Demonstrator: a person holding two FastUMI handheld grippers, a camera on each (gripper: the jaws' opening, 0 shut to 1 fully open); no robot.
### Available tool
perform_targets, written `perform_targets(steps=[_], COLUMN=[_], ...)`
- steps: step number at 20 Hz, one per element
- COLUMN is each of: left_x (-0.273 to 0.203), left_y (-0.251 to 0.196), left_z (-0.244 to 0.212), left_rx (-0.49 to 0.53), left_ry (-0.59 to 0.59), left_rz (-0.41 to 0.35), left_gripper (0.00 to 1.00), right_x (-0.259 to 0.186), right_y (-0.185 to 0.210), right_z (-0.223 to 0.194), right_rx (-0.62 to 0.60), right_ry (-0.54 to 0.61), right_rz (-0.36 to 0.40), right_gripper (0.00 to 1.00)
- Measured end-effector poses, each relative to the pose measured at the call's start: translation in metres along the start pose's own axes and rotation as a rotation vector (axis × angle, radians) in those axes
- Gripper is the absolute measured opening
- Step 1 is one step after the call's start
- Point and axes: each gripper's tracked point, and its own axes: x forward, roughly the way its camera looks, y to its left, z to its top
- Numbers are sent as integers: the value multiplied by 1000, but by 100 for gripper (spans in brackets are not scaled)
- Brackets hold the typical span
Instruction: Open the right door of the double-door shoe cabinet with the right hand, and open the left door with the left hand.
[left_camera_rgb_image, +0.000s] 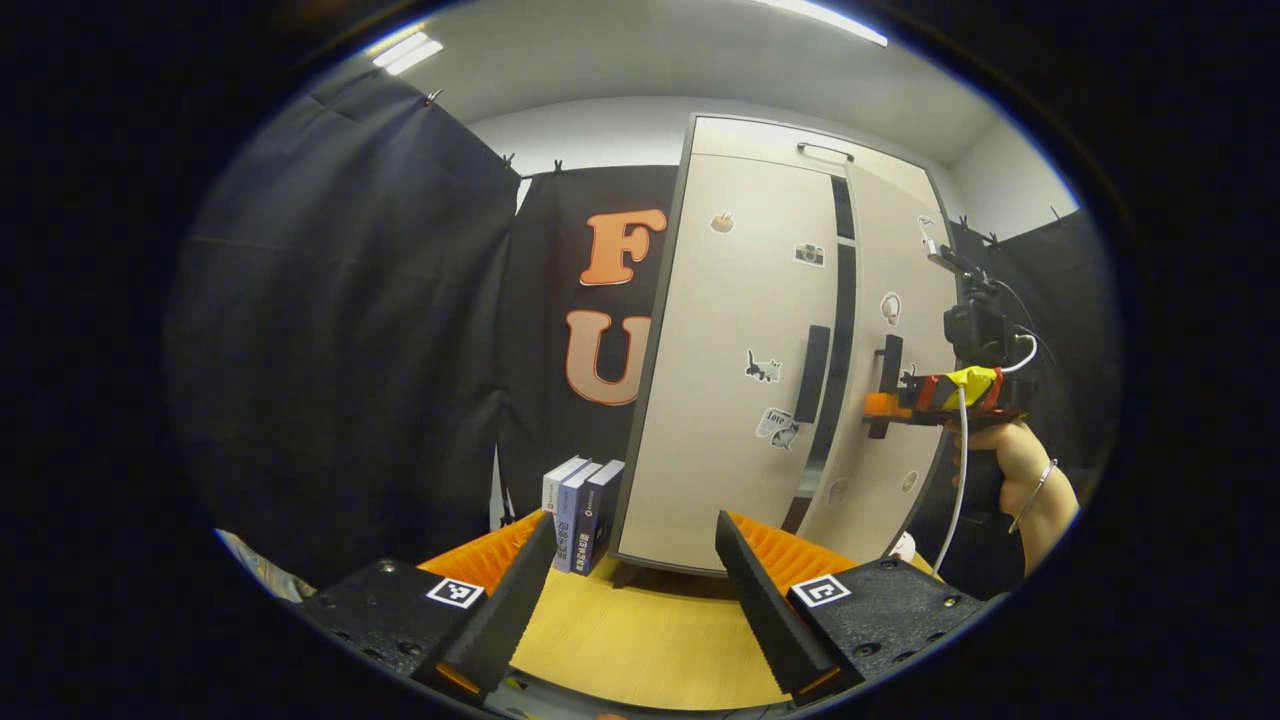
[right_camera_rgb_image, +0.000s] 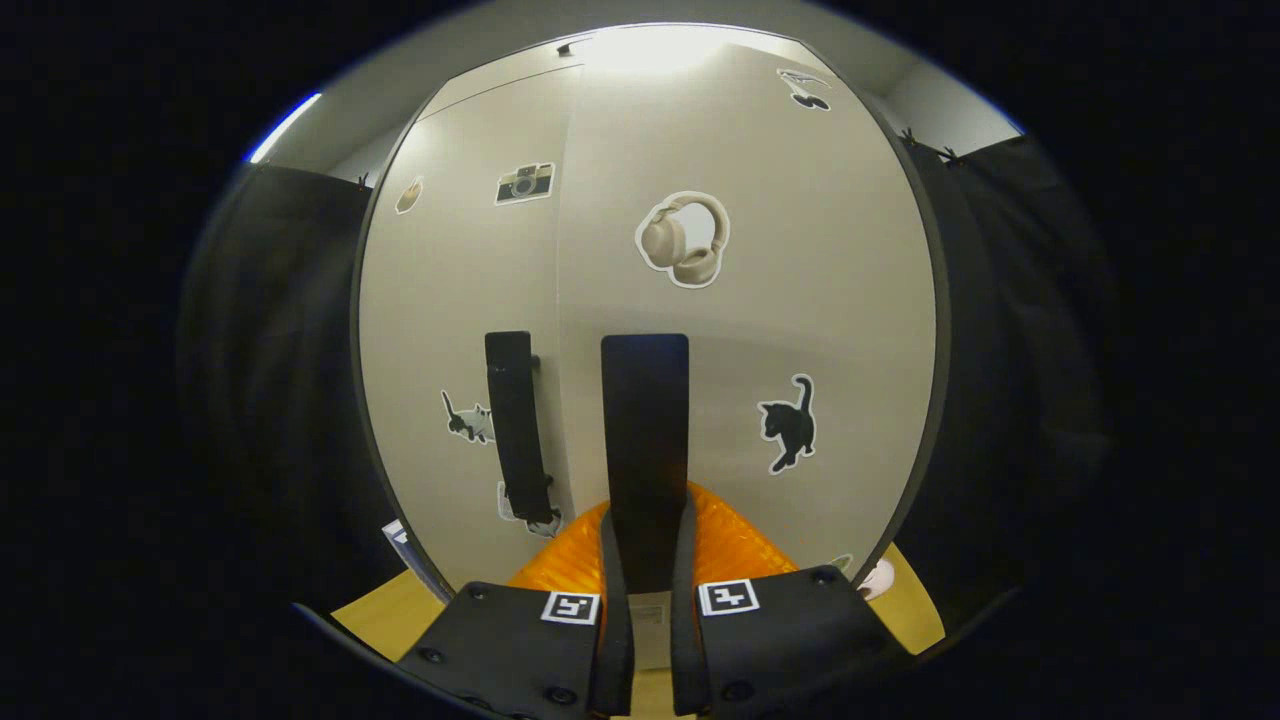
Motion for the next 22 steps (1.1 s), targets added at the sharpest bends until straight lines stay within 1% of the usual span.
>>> perform_targets(steps=[2,4,6,12,17,22], left_x=[-5,-7,-7,-2,1,8], left_y=[-7,-16,-21,-40,-54,-63], left_z=[1,1,0,9,13,9], left_rx=[3,7,19,41,42,33], left_ry=[-5,-3,1,-17,-30,-18], left_rz=[-11,-25,-33,-60,-84,-97], left_gripper=[96,96,96,96,96,96], right_x=[-7,-17,-24,-32,-39,-45], right_y=[-3,-3,-5,-17,-24,-30], right_z=[0,-1,-1,-2,-3,-2], right_rx=[-3,31,28,-9,-20,-15], right_ry=[1,6,-1,-24,-30,-47], right_rz=[12,33,43,35,39,40], right_gripper=[23,23,23,23,23,22])
